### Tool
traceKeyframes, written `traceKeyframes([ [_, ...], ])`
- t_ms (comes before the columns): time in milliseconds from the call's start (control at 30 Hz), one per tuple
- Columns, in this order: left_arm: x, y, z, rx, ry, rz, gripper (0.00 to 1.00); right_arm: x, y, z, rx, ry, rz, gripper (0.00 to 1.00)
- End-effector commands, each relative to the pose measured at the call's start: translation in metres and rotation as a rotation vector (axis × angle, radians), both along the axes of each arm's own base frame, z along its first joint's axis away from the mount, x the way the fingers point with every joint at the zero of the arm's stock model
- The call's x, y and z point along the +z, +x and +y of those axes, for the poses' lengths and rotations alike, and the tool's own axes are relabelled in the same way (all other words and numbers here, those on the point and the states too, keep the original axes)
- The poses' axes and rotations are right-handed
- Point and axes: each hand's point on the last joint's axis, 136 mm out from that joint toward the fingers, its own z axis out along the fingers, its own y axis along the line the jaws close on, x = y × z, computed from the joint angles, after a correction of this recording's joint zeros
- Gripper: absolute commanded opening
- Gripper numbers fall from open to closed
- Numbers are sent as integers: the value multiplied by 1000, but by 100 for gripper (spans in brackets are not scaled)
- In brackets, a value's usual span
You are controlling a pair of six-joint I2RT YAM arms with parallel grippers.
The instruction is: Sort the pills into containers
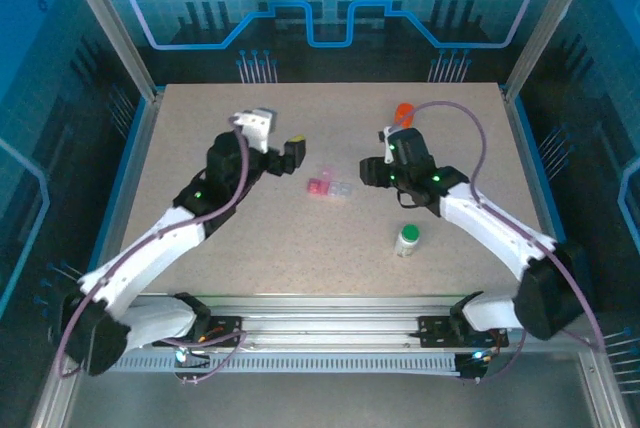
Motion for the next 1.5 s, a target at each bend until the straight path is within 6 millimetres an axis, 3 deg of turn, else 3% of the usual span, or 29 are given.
traceKeyframes([
  [0, -23, -27, 22, 84, -127, 88, 93, -4, -41, -41, -12, -190, 66, 67],
  [133, -54, -51, 38, 124, -194, 154, 94, 2, -79, -72, -54, -231, 101, 74],
  [200, -66, -57, 35, 104, -224, 171, 94, -2, -94, -84, -76, -239, 127, 78],
  [367, -90, -60, 30, 75, -242, 191, 94, -30, -121, -90, -109, -195, 271, 80],
  [567, -108, -67, 20, 12, -235, 247, 94, -67, -133, -96, -225, -152, 359, 81],
  [733, -111, -69, 18, 2, -254, 259, 94, -81, -133, -103, -385, -141, 395, 82],
  [833, -109, -70, 22, 22, -238, 272, 94, -75, -134, -100, -464, -104, 379, 87],
  [867, -110, -71, 23, 29, -240, 273, 94, -70, -133, -97, -480, -84, 368, 100],
  [967, -109, -73, 26, 39, -250, 270, 94, -59, -133, -91, -531, -33, 370, 100],
  [1067, -105, -75, 27, 40, -264, 261, 94, -44, -140, -96, -674, -21, 391, 100],
  [1233, -103, -77, 26, 34, -283, 262, 94, -29, -169, -117, -1064, -60, 469, 100],
  [1333, -104, -77, 26, 34, -290, 266, 94, -35, -181, -105, -1232, -28, 587, 100],
  [1467, -105, -77, 25, 31, -294, 269, 94, -41, -169, -89, -1318, 3, 614, 100],
])
